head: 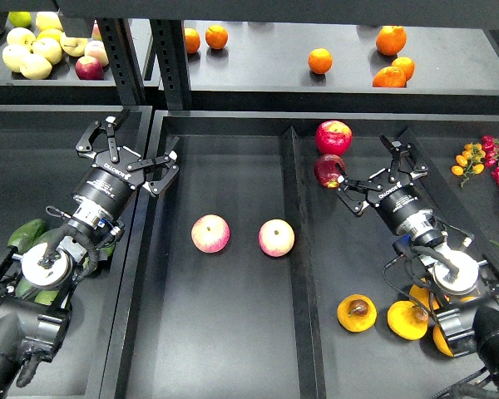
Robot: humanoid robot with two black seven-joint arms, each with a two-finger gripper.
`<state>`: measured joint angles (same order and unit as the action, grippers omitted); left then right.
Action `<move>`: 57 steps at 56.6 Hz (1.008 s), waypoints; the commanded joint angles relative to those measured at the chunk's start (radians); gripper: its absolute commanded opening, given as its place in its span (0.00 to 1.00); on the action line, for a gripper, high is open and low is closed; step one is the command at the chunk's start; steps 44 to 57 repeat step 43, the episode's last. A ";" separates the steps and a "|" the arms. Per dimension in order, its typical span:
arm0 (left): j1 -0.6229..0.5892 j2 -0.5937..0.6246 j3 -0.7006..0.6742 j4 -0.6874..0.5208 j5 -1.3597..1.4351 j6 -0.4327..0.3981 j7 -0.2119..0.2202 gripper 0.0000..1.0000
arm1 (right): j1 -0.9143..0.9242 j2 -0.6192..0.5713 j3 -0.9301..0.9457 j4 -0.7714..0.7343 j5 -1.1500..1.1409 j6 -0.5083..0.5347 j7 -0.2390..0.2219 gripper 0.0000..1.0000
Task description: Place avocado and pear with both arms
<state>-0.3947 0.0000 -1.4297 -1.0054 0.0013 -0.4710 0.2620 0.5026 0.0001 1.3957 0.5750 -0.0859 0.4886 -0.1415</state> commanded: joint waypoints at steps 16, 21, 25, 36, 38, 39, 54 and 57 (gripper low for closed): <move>0.000 0.000 -0.002 -0.002 -0.007 -0.001 -0.021 0.98 | 0.001 0.000 0.005 0.005 0.000 0.000 -0.003 1.00; -0.001 0.000 -0.002 -0.005 -0.007 -0.001 -0.021 0.98 | -0.001 0.000 0.005 0.003 0.000 0.000 -0.003 1.00; -0.001 0.000 -0.003 -0.007 -0.007 -0.001 -0.021 0.98 | 0.001 0.000 0.006 0.002 0.000 0.000 -0.003 1.00; -0.001 0.000 -0.002 -0.007 -0.007 0.000 -0.021 0.98 | 0.001 0.000 0.008 0.002 0.000 0.000 -0.001 1.00; -0.001 0.000 -0.002 -0.007 -0.007 0.000 -0.021 0.98 | 0.001 0.000 0.012 0.003 0.000 0.000 -0.001 1.00; -0.001 0.000 -0.002 -0.007 -0.007 -0.001 -0.021 0.98 | -0.001 0.000 0.016 0.003 0.000 0.000 -0.001 1.00; -0.003 0.000 -0.002 -0.007 -0.007 0.000 -0.021 0.98 | 0.001 0.000 0.023 0.003 0.000 0.000 -0.001 1.00; -0.003 0.000 -0.002 -0.007 -0.007 0.000 -0.021 0.98 | 0.001 0.000 0.023 0.003 0.000 0.000 -0.001 1.00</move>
